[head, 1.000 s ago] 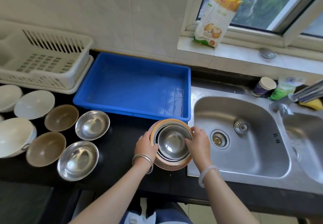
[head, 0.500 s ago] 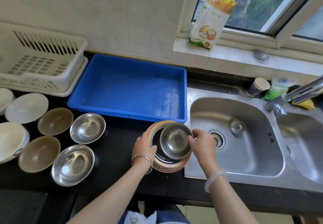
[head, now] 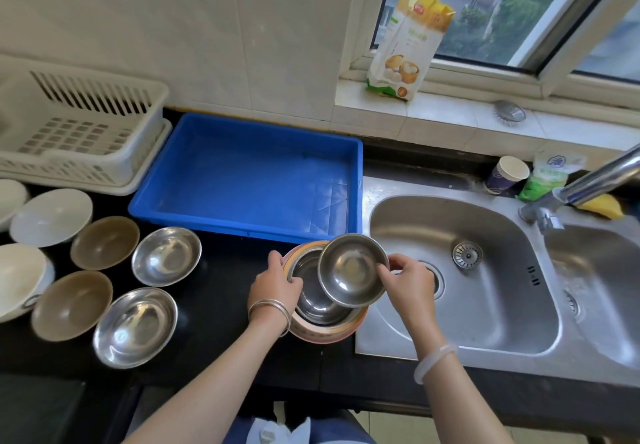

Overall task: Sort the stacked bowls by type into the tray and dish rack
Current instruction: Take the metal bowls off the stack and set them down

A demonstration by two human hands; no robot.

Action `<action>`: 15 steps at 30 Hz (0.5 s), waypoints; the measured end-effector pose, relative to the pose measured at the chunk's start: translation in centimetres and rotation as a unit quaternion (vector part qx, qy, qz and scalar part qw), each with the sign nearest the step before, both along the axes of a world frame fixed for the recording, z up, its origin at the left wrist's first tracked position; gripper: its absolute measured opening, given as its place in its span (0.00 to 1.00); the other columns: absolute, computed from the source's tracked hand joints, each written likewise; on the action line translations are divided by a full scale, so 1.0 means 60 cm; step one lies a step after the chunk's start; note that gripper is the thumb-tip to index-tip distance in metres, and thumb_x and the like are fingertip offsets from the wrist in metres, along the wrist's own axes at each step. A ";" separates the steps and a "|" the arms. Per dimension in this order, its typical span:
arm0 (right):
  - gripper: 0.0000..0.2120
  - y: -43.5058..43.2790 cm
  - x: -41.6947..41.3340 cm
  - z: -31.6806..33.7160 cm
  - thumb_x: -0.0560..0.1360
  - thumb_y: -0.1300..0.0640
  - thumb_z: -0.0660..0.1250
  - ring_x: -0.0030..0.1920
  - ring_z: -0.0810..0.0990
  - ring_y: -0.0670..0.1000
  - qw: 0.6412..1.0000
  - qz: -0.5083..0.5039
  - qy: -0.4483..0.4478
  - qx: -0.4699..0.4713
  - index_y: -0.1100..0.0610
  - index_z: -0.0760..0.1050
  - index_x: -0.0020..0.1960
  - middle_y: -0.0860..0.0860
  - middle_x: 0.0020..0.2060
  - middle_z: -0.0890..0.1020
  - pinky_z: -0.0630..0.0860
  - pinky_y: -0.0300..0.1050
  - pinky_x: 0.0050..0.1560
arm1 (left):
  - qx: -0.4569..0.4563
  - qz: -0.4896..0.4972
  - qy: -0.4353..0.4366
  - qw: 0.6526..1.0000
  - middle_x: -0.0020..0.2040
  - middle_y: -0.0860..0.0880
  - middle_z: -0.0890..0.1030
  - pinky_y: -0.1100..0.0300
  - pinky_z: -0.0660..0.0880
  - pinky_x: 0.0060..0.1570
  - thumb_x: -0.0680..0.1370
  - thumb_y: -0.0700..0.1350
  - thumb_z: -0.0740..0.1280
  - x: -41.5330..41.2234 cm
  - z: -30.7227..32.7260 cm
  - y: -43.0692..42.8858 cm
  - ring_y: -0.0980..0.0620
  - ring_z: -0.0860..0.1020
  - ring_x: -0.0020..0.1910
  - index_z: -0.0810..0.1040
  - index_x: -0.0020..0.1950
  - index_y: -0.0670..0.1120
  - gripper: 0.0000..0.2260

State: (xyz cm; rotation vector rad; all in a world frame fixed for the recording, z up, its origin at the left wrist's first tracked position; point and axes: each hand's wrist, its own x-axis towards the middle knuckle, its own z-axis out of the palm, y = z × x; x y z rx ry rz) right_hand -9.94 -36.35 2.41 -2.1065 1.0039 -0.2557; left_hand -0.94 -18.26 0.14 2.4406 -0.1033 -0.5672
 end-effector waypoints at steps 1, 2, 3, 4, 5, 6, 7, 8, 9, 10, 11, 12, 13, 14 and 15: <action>0.05 -0.003 -0.001 0.002 0.71 0.59 0.68 0.37 0.80 0.50 1.000 0.001 -0.004 0.004 0.55 0.82 0.38 0.47 0.31 0.82 0.70 0.35 0.35 | 0.001 -0.002 -0.012 1.000 0.36 0.49 0.76 0.59 0.73 0.28 0.74 0.45 0.63 -0.002 0.003 0.000 0.51 0.77 0.31 0.65 0.47 0.49 0.07; 0.05 -0.006 -0.001 0.003 0.71 0.59 0.68 0.37 0.80 0.50 1.000 0.001 -0.006 0.007 0.55 0.82 0.38 0.47 0.31 0.81 0.70 0.37 0.35 | 0.004 -0.003 -0.026 1.000 0.36 0.49 0.76 0.60 0.71 0.28 0.74 0.45 0.63 -0.005 0.006 0.000 0.52 0.75 0.31 0.65 0.45 0.49 0.06; 0.05 -0.010 -0.002 0.004 0.71 0.59 0.69 0.37 0.80 0.50 1.000 0.001 -0.008 0.011 0.55 0.82 0.38 0.47 0.31 0.81 0.70 0.39 0.36 | 0.006 -0.002 -0.043 0.999 0.38 0.50 0.75 0.62 0.70 0.29 0.74 0.44 0.63 -0.007 0.010 -0.002 0.53 0.74 0.32 0.66 0.43 0.49 0.06; 0.04 -0.013 -0.003 0.005 0.71 0.59 0.69 0.37 0.80 0.50 1.000 0.002 -0.010 0.015 0.55 0.82 0.38 0.47 0.31 0.81 0.71 0.40 0.36 | 0.007 0.001 -0.060 0.998 0.40 0.50 0.74 0.63 0.69 0.30 0.73 0.44 0.64 -0.010 0.013 -0.004 0.54 0.72 0.33 0.67 0.42 0.49 0.05; 0.04 -0.017 -0.004 0.006 0.71 0.59 0.69 0.36 0.80 0.50 1.000 0.004 -0.010 0.021 0.55 0.82 0.39 0.47 0.31 0.81 0.71 0.41 0.36 | 0.004 0.009 -0.073 0.997 0.42 0.50 0.73 0.64 0.67 0.31 0.73 0.43 0.64 -0.012 0.016 -0.007 0.55 0.71 0.33 0.68 0.41 0.49 0.05; 0.04 -0.021 -0.005 0.006 0.71 0.59 0.69 0.36 0.81 0.50 0.999 0.006 -0.011 0.031 0.55 0.83 0.40 0.46 0.31 0.81 0.71 0.41 0.37 | -0.002 0.019 -0.083 0.996 0.43 0.50 0.72 0.65 0.65 0.30 0.73 0.43 0.64 -0.013 0.019 -0.009 0.55 0.70 0.34 0.68 0.40 0.48 0.05; 0.04 -0.024 -0.006 0.007 0.71 0.58 0.69 0.37 0.82 0.49 0.999 0.008 -0.012 0.048 0.55 0.83 0.41 0.46 0.32 0.82 0.72 0.40 0.37 | -0.007 0.031 -0.089 0.996 0.44 0.50 0.72 0.64 0.65 0.31 0.73 0.42 0.64 -0.014 0.023 -0.011 0.55 0.70 0.34 0.69 0.41 0.47 0.04; 0.04 -0.026 -0.006 0.009 0.72 0.57 0.69 0.37 0.83 0.49 0.998 0.010 -0.012 0.066 0.55 0.83 0.42 0.47 0.34 0.84 0.73 0.41 0.38 | -0.011 0.040 -0.096 0.995 0.43 0.49 0.73 0.63 0.67 0.32 0.74 0.42 0.63 -0.014 0.026 -0.011 0.53 0.72 0.36 0.69 0.41 0.47 0.03; 0.05 -0.027 -0.006 0.011 0.72 0.57 0.69 0.36 0.83 0.49 0.996 0.009 -0.015 0.085 0.55 0.84 0.42 0.48 0.34 0.84 0.75 0.41 0.38 | -0.015 0.048 -0.100 0.994 0.43 0.48 0.74 0.61 0.69 0.34 0.74 0.42 0.63 -0.013 0.030 -0.011 0.51 0.73 0.38 0.70 0.42 0.46 0.03; 0.05 -0.031 -0.003 0.013 0.72 0.57 0.69 0.35 0.84 0.49 0.994 0.005 -0.022 0.104 0.54 0.84 0.41 0.48 0.34 0.85 0.76 0.42 0.38 | -0.021 0.055 -0.100 0.993 0.42 0.48 0.75 0.60 0.70 0.35 0.74 0.42 0.63 -0.009 0.033 -0.010 0.49 0.74 0.39 0.71 0.42 0.46 0.02; 0.05 -0.033 -0.001 0.016 0.72 0.57 0.69 0.33 0.84 0.48 0.992 0.001 -0.032 0.122 0.53 0.83 0.40 0.48 0.33 0.85 0.79 0.43 0.38 | -0.029 0.062 -0.098 0.993 0.40 0.48 0.76 0.61 0.70 0.33 0.75 0.43 0.63 -0.005 0.036 -0.010 0.50 0.75 0.38 0.71 0.42 0.46 0.03; 0.06 -0.032 0.000 0.022 0.72 0.57 0.69 0.32 0.84 0.47 0.990 0.015 -0.039 0.136 0.52 0.83 0.38 0.48 0.31 0.85 0.81 0.45 0.39 | -0.039 0.082 -0.094 0.991 0.39 0.48 0.77 0.62 0.68 0.31 0.75 0.43 0.63 -0.006 0.040 -0.004 0.51 0.75 0.36 0.72 0.41 0.47 0.03; 0.08 -0.031 0.002 0.028 0.72 0.58 0.69 0.32 0.84 0.46 0.988 0.031 -0.043 0.148 0.51 0.83 0.36 0.48 0.30 0.84 0.82 0.46 0.40 | -0.049 0.101 -0.090 0.990 0.37 0.49 0.77 0.63 0.67 0.29 0.75 0.43 0.63 -0.007 0.045 0.002 0.52 0.75 0.34 0.72 0.41 0.47 0.03; 0.09 -0.033 0.006 0.032 0.73 0.58 0.69 0.32 0.84 0.46 0.985 0.033 -0.051 0.162 0.50 0.83 0.35 0.49 0.30 0.85 0.82 0.47 0.41 | -0.057 0.106 -0.088 0.989 0.36 0.50 0.77 0.64 0.65 0.27 0.75 0.43 0.63 -0.004 0.048 0.004 0.54 0.74 0.32 0.73 0.41 0.47 0.04; 0.10 -0.034 0.009 0.037 0.73 0.58 0.69 0.32 0.84 0.46 0.982 0.035 -0.059 0.177 0.50 0.83 0.35 0.50 0.30 0.85 0.82 0.48 0.41 | -0.063 0.110 -0.087 0.988 0.36 0.51 0.77 0.65 0.65 0.27 0.75 0.43 0.64 -0.002 0.050 0.008 0.56 0.74 0.32 0.73 0.41 0.47 0.04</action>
